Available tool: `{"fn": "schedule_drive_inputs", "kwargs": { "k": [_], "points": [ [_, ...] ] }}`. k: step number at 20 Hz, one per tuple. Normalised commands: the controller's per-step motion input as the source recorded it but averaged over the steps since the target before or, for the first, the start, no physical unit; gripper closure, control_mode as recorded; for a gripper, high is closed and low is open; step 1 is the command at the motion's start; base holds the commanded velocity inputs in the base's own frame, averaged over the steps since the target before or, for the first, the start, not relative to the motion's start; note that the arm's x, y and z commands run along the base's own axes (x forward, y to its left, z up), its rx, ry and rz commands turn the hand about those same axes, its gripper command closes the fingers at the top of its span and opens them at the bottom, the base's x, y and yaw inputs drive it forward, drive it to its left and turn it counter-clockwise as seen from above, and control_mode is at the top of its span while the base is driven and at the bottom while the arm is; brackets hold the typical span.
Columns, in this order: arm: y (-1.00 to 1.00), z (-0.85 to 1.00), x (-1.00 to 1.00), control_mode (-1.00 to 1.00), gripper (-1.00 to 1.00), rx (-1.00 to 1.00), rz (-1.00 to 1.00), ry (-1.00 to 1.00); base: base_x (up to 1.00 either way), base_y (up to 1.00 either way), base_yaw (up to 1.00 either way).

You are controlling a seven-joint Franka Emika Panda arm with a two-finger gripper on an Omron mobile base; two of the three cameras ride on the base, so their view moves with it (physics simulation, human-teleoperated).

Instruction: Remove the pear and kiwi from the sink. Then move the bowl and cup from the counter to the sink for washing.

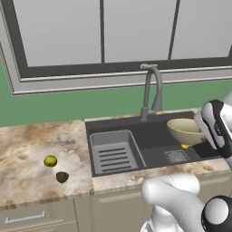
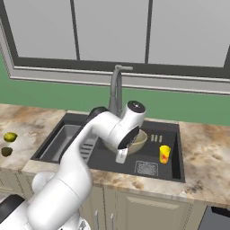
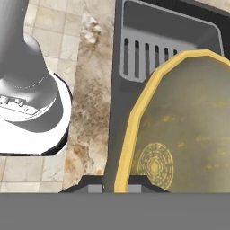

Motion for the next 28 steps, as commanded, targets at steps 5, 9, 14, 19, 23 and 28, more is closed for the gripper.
{"fn": "schedule_drive_inputs", "kwargs": {
  "k": [5, 9, 14, 19, 23, 28],
  "points": [
    [0.07, -0.15, 0.12, -1.00, 1.00, 0.00, 0.14, 0.00, 0.00, 0.00, 0.00],
    [0.07, -0.18, 0.11, -1.00, 1.00, 0.00, 0.18, 0.00, 0.00, 0.00, 0.00],
    [0.04, -0.19, 0.20, -1.00, 1.00, 0.00, 0.13, 0.00, 0.00, 0.00, 0.00],
    [0.01, -0.19, 0.24, -1.00, 1.00, 0.00, 0.11, 0.00, 0.00, 0.00, 0.00],
    [0.00, -0.20, 0.22, -1.00, 1.00, -0.03, 0.08, 0.00, 0.00, 0.00, 0.00],
    [0.00, -0.23, 0.20, -1.00, 1.00, -0.04, 0.07, 0.00, 0.00, 0.00, 0.00]
  ]
}}
